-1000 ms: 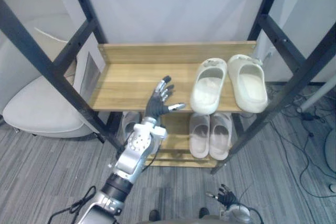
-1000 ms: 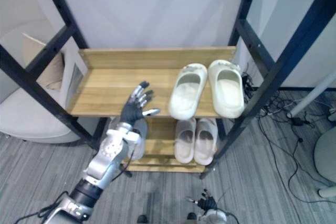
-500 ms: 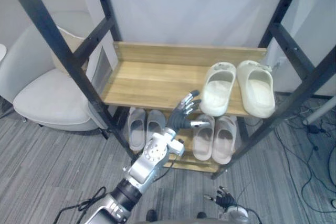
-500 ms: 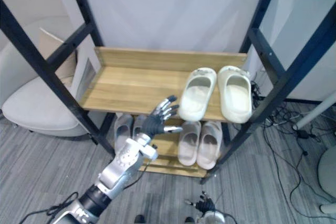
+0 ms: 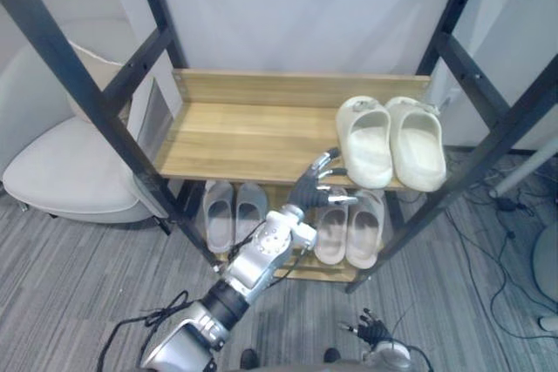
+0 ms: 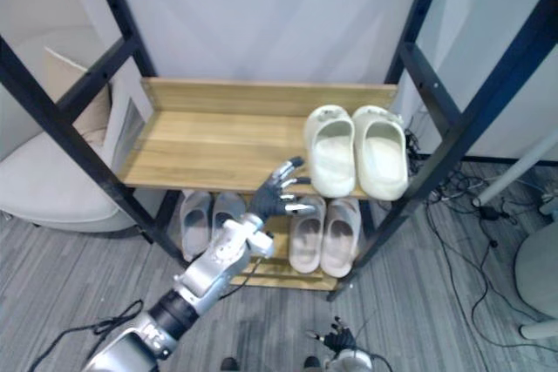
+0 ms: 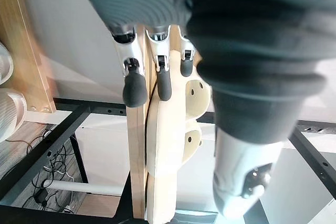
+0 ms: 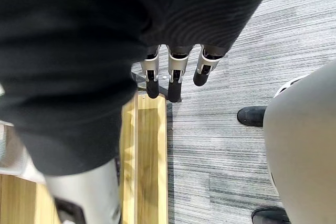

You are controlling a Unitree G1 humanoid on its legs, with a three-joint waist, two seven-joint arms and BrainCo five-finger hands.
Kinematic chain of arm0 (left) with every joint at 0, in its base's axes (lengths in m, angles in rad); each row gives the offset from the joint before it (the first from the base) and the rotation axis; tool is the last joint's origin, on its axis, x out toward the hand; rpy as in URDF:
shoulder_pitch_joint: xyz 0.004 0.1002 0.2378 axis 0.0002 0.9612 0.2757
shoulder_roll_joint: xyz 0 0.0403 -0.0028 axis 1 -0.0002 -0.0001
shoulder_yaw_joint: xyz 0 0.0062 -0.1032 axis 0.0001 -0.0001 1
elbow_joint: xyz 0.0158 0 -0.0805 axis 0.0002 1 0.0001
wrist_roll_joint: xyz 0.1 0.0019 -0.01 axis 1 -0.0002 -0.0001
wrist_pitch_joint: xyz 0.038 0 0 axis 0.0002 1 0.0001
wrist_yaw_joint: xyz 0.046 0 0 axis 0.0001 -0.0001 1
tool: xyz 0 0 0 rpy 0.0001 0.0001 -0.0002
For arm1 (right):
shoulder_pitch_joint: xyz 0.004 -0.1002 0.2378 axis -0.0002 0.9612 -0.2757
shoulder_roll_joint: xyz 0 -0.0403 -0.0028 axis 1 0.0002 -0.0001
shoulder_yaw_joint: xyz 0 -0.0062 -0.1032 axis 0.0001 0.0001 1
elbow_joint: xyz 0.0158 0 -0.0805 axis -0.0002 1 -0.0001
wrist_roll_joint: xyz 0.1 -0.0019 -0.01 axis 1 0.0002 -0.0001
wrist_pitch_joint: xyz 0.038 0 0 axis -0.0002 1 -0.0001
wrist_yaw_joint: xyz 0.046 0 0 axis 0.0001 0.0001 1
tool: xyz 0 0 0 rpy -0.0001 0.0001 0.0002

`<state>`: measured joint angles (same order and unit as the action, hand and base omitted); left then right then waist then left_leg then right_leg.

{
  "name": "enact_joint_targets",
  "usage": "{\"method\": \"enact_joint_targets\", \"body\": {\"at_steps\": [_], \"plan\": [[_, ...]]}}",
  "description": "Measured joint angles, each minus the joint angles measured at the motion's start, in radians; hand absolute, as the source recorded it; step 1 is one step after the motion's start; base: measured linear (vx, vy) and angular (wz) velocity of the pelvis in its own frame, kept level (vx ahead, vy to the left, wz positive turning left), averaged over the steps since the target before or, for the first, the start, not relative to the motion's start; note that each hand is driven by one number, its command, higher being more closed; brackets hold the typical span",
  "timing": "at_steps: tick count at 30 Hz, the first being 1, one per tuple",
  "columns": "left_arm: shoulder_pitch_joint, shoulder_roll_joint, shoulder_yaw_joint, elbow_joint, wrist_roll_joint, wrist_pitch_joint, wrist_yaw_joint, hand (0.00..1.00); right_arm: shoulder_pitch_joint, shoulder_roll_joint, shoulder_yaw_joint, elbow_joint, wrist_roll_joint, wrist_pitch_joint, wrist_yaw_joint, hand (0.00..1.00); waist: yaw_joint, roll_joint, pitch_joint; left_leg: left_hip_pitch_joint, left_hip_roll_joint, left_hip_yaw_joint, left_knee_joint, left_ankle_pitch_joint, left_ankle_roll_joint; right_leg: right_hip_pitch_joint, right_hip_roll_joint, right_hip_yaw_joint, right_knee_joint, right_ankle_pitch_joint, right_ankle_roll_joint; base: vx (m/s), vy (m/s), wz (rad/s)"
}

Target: Organize the slippers on the shoe rack

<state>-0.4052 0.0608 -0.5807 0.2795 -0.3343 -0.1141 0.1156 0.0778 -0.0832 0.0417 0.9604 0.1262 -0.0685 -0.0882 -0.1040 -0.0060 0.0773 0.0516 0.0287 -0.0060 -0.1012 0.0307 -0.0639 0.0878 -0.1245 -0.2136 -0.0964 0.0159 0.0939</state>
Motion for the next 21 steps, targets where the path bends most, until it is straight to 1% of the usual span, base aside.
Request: {"method": "enact_joint_targets", "body": {"at_steps": [3,7,9,10,13,15,18,21], "plan": [[-0.011,-0.001,0.003,0.014,0.0,0.0,0.009,0.0,0.0,0.002,-0.001,-0.002,0.0,0.0,-0.001,0.0,-0.005,0.0,0.0,-0.004,0.001,0.002,0.0,0.0,0.0,-0.006,0.001,0.003,0.0,0.001,-0.001,-0.06,-0.012,-0.03],[-0.012,-0.001,0.009,0.009,0.003,0.002,0.011,0.0,0.0,0.004,-0.002,-0.002,0.0,-0.001,-0.001,0.0,-0.006,-0.003,-0.004,-0.016,0.008,0.002,0.0,0.0,-0.005,-0.017,0.003,0.003,0.0,0.003,-0.003,-0.01,-0.003,0.0],[-0.01,0.001,0.01,0.003,0.009,0.006,0.009,0.0,0.0,0.004,-0.003,-0.002,0.0,0.0,-0.002,0.0,-0.005,-0.004,-0.005,-0.015,0.008,0.001,0.0,0.002,-0.001,-0.017,0.003,0.002,0.0,0.005,-0.003,0.0,0.0,0.0],[0.003,0.006,0.016,-0.02,0.01,0.015,0.008,0.0,-0.001,0.004,-0.004,-0.002,0.0,-0.001,-0.001,0.0,-0.004,-0.003,-0.005,-0.016,0.008,-0.001,0.0,0.003,-0.001,-0.017,0.003,0.001,0.0,0.005,-0.003,0.0,0.0,0.0],[0.044,0.012,0.041,-0.087,0.016,0.02,0.008,0.0,-0.001,0.004,-0.007,-0.002,0.0,-0.001,-0.001,0.0,-0.004,-0.003,-0.005,-0.015,0.008,-0.005,0.0,0.003,-0.001,-0.015,0.003,-0.003,0.004,0.005,-0.003,0.01,-0.002,0.03],[0.085,0.047,0.061,-0.187,0.016,0.019,0.0,0.0,-0.003,0.004,-0.007,-0.002,-0.001,0.0,0.0,0.0,-0.003,-0.002,-0.006,-0.013,0.006,-0.019,0.0,0.006,-0.002,0.003,0.003,-0.018,0.007,0.004,-0.002,0.04,-0.009,0.19],[0.129,0.074,0.083,-0.281,-0.008,0.012,-0.018,0.0,-0.01,0.003,-0.007,0.0,-0.001,0.0,0.003,0.0,0.001,-0.001,-0.006,-0.007,0.0,-0.034,0.001,0.006,-0.001,0.017,0.002,-0.034,0.007,0.0,0.001,0.01,-0.002,0.19],[0.211,0.095,0.066,-0.396,-0.061,0.01,-0.061,0.0,-0.017,0.002,-0.001,0.0,-0.001,0.001,0.008,0.0,0.031,0.0,-0.007,0.001,-0.004,-0.038,0.001,0.006,-0.001,0.028,-0.002,-0.041,0.007,-0.002,0.003,-0.02,-0.001,0.06]]}}
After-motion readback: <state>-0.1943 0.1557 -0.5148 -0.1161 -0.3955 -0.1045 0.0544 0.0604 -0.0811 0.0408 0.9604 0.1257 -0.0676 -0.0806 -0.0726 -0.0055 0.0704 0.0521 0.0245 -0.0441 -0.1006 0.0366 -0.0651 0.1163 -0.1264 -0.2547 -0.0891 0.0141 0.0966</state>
